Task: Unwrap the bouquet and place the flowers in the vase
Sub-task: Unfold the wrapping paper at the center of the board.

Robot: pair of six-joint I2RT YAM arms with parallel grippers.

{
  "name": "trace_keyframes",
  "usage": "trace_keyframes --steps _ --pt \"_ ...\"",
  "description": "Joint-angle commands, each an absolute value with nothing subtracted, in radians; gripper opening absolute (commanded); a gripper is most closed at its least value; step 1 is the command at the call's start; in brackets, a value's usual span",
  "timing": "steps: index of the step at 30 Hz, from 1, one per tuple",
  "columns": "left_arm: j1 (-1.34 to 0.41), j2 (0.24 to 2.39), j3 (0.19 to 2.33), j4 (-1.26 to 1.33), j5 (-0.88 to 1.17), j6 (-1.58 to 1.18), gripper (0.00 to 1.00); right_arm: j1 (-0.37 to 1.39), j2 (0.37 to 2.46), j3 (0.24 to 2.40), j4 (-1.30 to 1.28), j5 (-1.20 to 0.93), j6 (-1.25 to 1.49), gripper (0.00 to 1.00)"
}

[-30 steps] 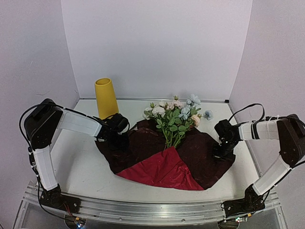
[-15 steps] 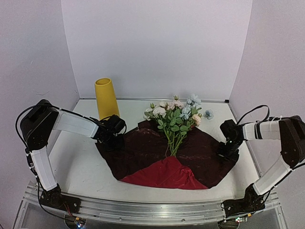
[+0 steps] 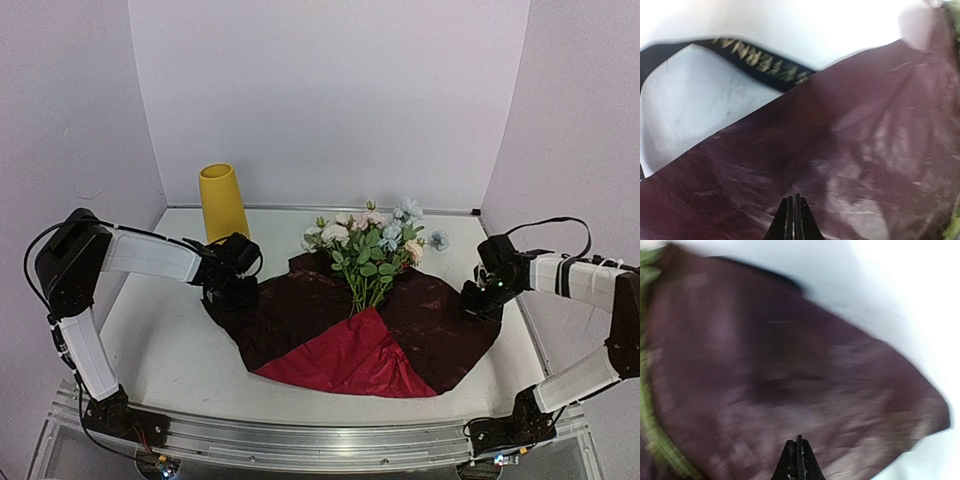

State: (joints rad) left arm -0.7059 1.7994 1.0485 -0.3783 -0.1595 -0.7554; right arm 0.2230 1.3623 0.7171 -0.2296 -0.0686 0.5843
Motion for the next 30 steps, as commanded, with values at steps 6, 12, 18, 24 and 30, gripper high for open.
trace_keyframes --steps 6,12,18,24,30 --pt "-0.701 1.607 1.039 -0.389 0.012 -0.680 0.12 0.316 1.398 0.762 -0.120 -0.497 0.518 0.00" --pt "-0.701 1.499 0.910 -0.390 0.075 -0.713 0.12 0.498 1.497 0.812 -0.073 -0.599 0.504 0.00" --pt "-0.701 1.475 0.834 -0.394 0.121 -0.745 0.12 0.626 1.521 0.826 -0.029 -0.718 0.487 0.00" --pt "-0.701 1.455 0.767 -0.401 0.119 -0.765 0.11 0.712 1.464 0.817 -0.041 -0.835 0.456 0.00" --pt "-0.701 1.466 0.751 -0.429 0.118 -0.765 0.11 0.826 1.464 0.801 -0.068 -0.848 0.469 0.00"
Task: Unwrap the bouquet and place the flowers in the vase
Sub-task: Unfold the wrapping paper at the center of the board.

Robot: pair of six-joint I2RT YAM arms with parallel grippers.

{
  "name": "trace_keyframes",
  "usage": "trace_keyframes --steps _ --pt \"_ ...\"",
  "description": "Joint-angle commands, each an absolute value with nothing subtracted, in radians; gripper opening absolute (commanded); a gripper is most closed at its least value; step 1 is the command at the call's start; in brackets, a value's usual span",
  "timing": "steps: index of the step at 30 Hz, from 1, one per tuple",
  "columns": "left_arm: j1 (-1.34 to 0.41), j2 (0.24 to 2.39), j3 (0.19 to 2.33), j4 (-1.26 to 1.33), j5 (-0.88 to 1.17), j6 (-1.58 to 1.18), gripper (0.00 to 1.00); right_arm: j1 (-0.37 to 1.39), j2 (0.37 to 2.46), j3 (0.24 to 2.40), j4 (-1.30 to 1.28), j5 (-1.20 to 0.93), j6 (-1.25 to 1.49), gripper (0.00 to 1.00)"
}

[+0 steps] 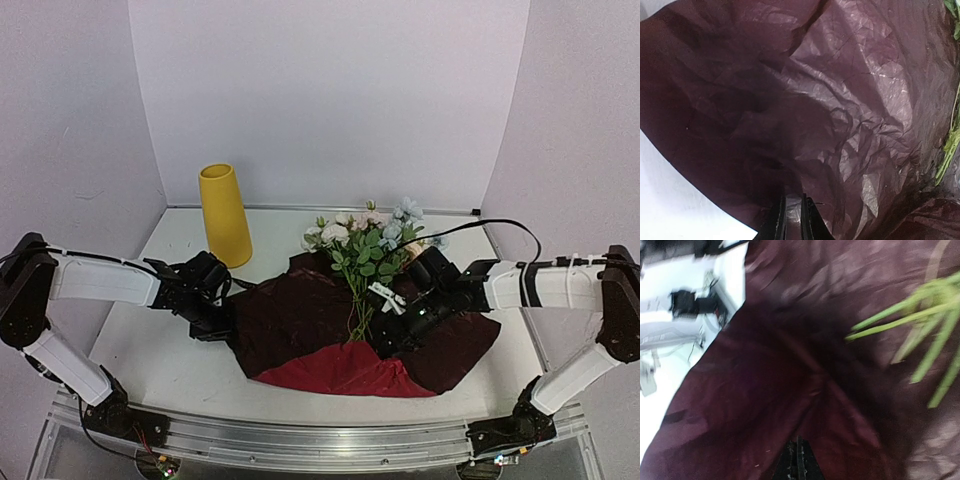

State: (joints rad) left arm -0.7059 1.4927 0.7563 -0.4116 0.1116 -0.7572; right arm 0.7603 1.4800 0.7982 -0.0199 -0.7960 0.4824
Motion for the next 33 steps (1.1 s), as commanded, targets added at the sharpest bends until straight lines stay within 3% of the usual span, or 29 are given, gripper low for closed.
trace_keyframes --steps 1,9,18,25,33 --pt "-0.701 1.476 0.750 -0.435 0.118 -0.763 0.11 0.847 1.474 0.801 -0.076 -0.839 0.469 0.00" --pt "-0.701 1.506 0.744 -0.459 0.089 -0.761 0.11 1.018 1.649 0.856 -0.166 -0.655 0.448 0.00" --pt "-0.701 1.461 0.816 -0.465 0.152 -0.718 0.12 1.053 1.756 0.886 -0.188 -0.558 0.430 0.00" --pt "-0.704 1.390 0.857 -0.492 0.282 -0.664 0.14 1.053 1.654 0.900 -0.201 -0.461 0.441 0.00" --pt "-0.752 1.348 0.873 -0.492 0.270 -0.763 0.16 1.041 1.567 0.899 -0.230 -0.269 0.474 0.00"
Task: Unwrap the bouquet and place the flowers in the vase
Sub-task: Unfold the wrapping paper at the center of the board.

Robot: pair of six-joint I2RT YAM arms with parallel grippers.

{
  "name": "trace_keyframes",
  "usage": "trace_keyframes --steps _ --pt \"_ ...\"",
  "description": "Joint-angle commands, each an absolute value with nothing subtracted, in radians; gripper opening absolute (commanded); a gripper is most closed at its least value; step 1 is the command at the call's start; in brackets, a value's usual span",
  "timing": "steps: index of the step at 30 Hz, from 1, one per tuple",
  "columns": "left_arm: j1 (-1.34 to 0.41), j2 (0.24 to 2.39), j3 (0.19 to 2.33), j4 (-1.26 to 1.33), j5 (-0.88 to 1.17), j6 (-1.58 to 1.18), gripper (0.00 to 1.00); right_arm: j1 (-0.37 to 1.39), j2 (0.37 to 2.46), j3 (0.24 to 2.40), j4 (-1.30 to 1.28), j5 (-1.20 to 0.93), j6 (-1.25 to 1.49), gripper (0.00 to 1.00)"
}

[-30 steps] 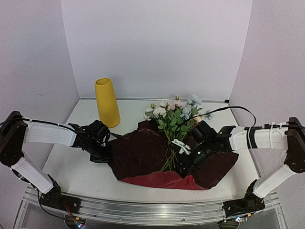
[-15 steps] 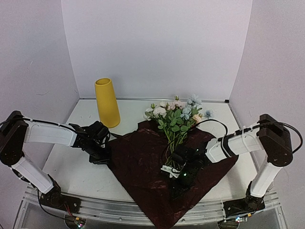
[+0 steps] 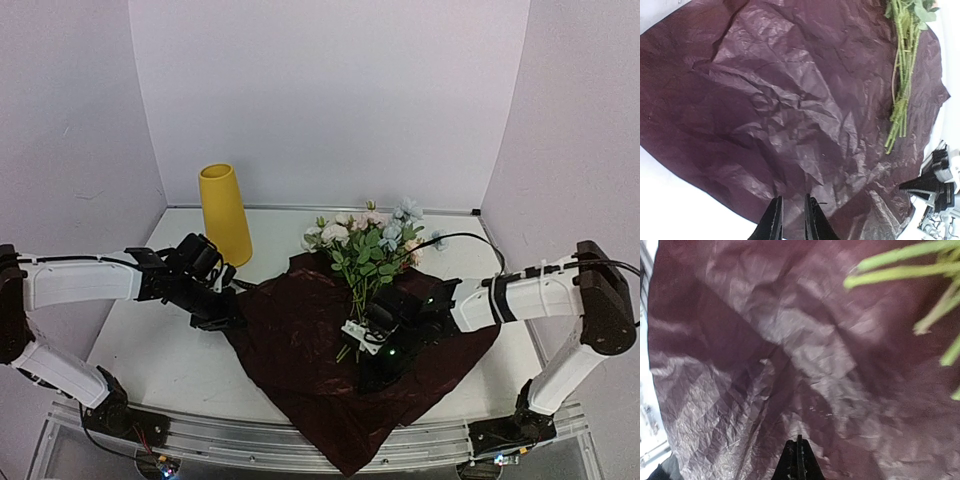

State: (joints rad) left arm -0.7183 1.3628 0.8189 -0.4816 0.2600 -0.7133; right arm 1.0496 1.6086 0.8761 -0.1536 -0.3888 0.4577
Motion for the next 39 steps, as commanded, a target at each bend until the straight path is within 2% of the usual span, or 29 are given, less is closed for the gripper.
trace_keyframes --steps 1,7,16,29,35,39 --pt "-0.777 1.360 0.881 -0.491 0.264 -0.778 0.16 1.036 1.558 0.898 -0.232 -0.250 0.478 0.00" --pt "-0.901 1.505 0.953 -0.489 0.250 -0.793 0.17 1.003 1.514 0.866 -0.237 -0.183 0.519 0.00" --pt "-0.922 1.585 0.895 -0.489 0.246 -0.809 0.16 0.981 1.569 0.762 -0.236 -0.197 0.602 0.00" --pt "-0.922 1.539 0.754 -0.488 0.109 -0.827 0.12 0.972 1.651 0.703 -0.230 -0.214 0.656 0.00" --pt "-0.922 1.466 0.746 -0.489 0.034 -0.863 0.12 0.972 1.563 0.710 -0.248 -0.176 0.664 0.00" --pt "-0.922 1.391 0.771 -0.489 0.037 -0.855 0.14 0.973 1.493 0.732 -0.248 -0.260 0.592 0.00"
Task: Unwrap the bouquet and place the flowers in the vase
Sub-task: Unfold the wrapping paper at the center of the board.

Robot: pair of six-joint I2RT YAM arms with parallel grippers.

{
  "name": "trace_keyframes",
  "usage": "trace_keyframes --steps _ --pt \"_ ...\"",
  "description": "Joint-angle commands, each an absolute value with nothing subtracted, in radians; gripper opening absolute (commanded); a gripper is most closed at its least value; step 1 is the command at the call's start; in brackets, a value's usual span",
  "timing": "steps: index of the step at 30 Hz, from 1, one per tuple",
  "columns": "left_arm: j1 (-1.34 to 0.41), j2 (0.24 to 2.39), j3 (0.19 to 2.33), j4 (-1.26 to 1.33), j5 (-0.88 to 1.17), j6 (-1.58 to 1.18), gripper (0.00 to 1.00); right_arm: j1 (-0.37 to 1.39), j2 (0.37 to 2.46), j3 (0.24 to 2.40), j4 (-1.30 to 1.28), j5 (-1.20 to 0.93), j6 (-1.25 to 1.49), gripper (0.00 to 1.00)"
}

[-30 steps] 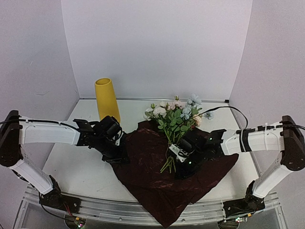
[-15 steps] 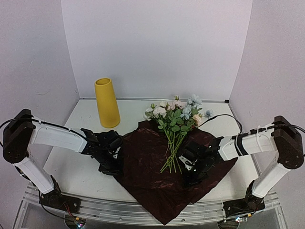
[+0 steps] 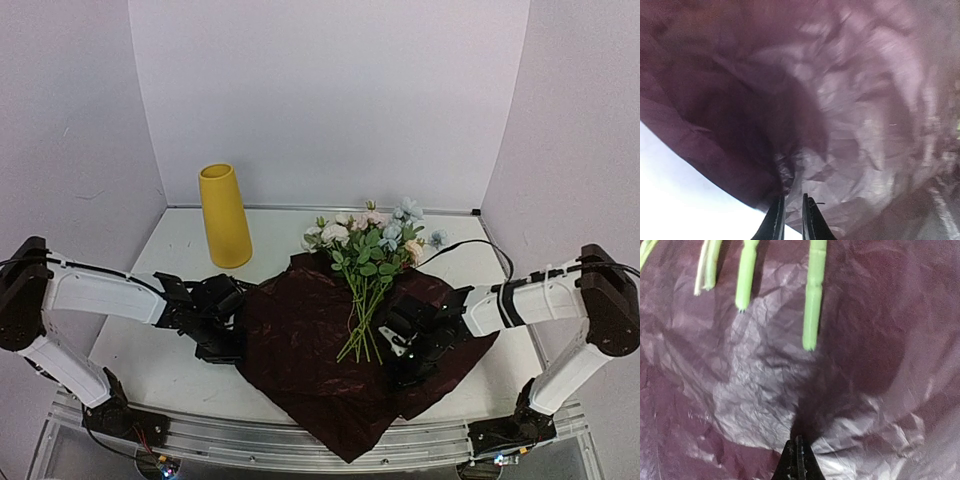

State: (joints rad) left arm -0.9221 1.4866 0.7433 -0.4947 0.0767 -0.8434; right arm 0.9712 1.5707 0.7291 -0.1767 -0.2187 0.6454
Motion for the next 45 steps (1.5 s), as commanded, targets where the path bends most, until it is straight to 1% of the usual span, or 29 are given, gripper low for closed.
trace_keyframes --steps 1,5,10,20,32,35,39,42,45 --pt "-0.922 1.378 0.781 -0.489 0.048 -0.851 0.15 0.973 1.481 0.741 -0.245 -0.294 0.573 0.00" --pt "-0.927 1.370 0.829 -0.485 0.151 -0.831 0.16 0.980 1.468 0.766 -0.231 -0.433 0.532 0.00" --pt "-0.980 1.405 0.847 -0.482 0.261 -0.809 0.17 1.011 1.474 0.750 -0.218 -0.497 0.542 0.00" --pt "-1.037 1.500 0.825 -0.473 0.266 -0.821 0.17 1.065 1.554 0.663 -0.154 -0.507 0.588 0.00" --pt "-1.043 1.558 0.774 -0.472 0.129 -0.886 0.16 1.080 1.662 0.661 -0.135 -0.442 0.609 0.00" --pt "-1.043 1.555 0.753 -0.474 0.104 -0.909 0.16 1.080 1.622 0.667 -0.151 -0.412 0.611 0.00" --pt "-1.043 1.525 0.738 -0.505 0.066 -0.926 0.16 1.080 1.528 0.696 -0.184 -0.315 0.607 0.00" --pt "-1.043 1.492 0.762 -0.547 0.029 -0.913 0.18 1.077 1.476 0.742 -0.230 -0.231 0.591 0.00" --pt "-1.043 1.460 0.818 -0.573 0.010 -0.873 0.23 1.069 1.453 0.809 -0.294 -0.135 0.583 0.01"
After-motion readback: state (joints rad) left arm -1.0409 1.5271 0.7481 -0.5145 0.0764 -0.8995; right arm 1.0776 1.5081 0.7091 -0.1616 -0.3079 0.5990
